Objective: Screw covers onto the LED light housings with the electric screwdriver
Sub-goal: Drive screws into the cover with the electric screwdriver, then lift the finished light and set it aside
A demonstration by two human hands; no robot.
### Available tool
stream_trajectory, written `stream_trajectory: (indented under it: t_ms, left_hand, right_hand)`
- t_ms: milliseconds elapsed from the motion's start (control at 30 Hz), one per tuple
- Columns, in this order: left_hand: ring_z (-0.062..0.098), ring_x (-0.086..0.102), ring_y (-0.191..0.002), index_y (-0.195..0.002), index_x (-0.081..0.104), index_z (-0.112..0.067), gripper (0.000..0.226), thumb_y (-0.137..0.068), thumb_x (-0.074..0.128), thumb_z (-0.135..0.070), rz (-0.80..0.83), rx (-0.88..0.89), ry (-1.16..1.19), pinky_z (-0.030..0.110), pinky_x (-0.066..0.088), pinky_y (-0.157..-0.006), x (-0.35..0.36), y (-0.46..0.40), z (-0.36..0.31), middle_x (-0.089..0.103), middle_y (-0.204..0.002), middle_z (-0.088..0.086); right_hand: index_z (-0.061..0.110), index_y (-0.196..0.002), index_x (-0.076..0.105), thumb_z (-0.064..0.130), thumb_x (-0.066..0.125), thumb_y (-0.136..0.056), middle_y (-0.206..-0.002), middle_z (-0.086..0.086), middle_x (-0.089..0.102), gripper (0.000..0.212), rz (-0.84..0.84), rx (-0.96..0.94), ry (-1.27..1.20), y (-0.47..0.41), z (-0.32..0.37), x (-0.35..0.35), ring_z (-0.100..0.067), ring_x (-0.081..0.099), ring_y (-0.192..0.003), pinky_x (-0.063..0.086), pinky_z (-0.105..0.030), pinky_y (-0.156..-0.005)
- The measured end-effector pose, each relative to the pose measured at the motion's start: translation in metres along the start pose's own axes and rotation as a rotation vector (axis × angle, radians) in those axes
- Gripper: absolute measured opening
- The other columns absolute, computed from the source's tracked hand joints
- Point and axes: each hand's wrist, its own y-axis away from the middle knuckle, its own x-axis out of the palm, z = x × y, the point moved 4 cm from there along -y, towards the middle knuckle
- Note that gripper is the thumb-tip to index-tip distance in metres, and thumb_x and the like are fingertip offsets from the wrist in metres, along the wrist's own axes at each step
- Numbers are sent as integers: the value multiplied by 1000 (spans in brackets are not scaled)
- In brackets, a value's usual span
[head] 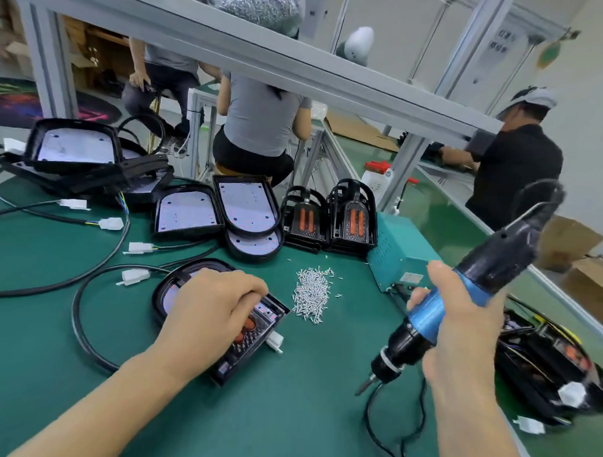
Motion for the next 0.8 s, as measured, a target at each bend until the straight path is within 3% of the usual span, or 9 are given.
stream_trajectory:
  t_ms: [67, 167, 300, 433, 567, 700, 800]
  left_hand:
    - [6, 59, -66, -86, 73, -22, 11, -86, 66, -13, 6, -24, 20, 23, 41, -69, 6, -20, -6, 71, -76, -11]
    - [15, 63, -84, -93, 73, -23, 13, -88, 63, -16, 64, -65, 11, 31, 48, -78, 22, -53, -12, 72, -87, -8]
    - [15, 60, -92, -99, 71, -26, 19, -92, 56, -17, 231, -84, -158, 29, 47, -77, 53, -87, -15, 70, -96, -8]
    - [19, 62, -95, -97, 72, -23, 21, -91, 55, -12, 378, -103, -277, 29, 48, -77, 77, -100, -7, 70, -100, -3]
    - [25, 54, -76, -86, 67, -19, 23, -90, 49, -5, 549, -123, -405, 30, 45, -66, 97, -103, 2, 64, -88, 5]
    - [28, 59, -89, -105, 68, -9, 27, -88, 48, -2, 624, -141, -518, 31, 43, -67, 108, -99, 10, 66, -105, 8]
    - [28, 55, -82, -106, 67, -9, 27, -87, 50, 0, 650, -149, -554, 31, 40, -65, 112, -94, 14, 65, -105, 9]
  right_hand:
    - [26, -112, 48, 7, 74, -80, -69, 8, 59, 46, 23, 86, 162, -14, -10, -12, -15, 52, -43, 45, -27, -46]
    - [36, -146, 26, 15, 79, -80, -89, 2, 63, 87, 65, 268, 418, -33, -32, -29, -15, 58, -46, 50, -28, -48]
    - [37, -152, 6, 24, 81, -79, -95, -3, 60, 105, 96, 432, 567, -44, -61, -46, -14, 59, -42, 49, -25, -44]
    - [27, -152, 5, 28, 83, -77, -100, -10, 59, 108, 152, 526, 689, -53, -85, -51, -18, 58, -40, 48, -25, -43]
    - [19, -148, 9, 34, 80, -80, -117, -12, 55, 100, 244, 557, 809, -61, -103, -42, -19, 60, -46, 50, -29, -51]
    - [12, -126, 22, 42, 73, -84, -99, -1, 48, 73, 303, 579, 937, -69, -114, -28, -19, 61, -51, 59, -41, -70]
    - [10, -117, 24, 44, 71, -86, -100, -3, 47, 66, 283, 555, 1021, -78, -120, -22, -24, 64, -64, 56, -49, -86]
